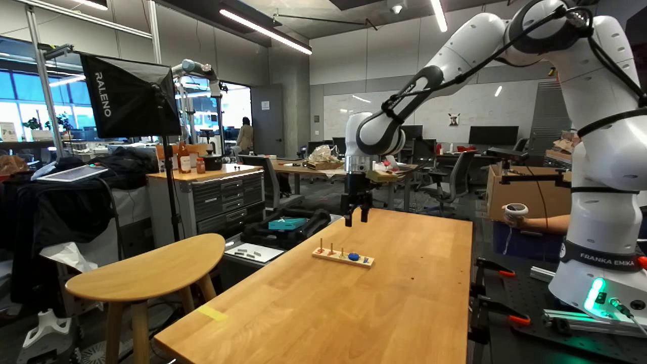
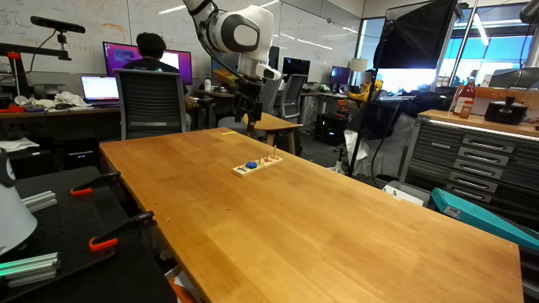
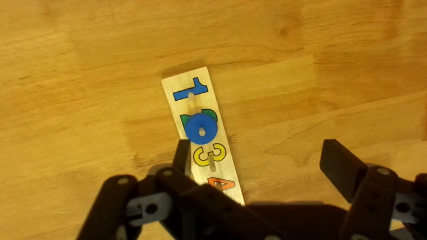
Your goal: Put the blue ring on the table
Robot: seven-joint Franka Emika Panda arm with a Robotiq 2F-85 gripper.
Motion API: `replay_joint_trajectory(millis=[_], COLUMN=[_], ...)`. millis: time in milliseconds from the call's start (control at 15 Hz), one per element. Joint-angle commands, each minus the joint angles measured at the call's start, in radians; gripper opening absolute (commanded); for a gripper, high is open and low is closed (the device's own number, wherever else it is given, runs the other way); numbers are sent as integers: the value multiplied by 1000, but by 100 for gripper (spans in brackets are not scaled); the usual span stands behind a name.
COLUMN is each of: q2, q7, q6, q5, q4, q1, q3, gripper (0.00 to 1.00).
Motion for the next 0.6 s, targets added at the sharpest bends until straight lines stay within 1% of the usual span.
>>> replay_joint_trajectory(millis=[0, 200, 533], q2=[105, 162, 224], q7=[46, 33, 28], q6=[51, 140, 233], q5=[-52, -69, -87], q4=[71, 74, 76], q1=[24, 33, 39], q3=[-7, -8, -15], gripper=[100, 100, 100])
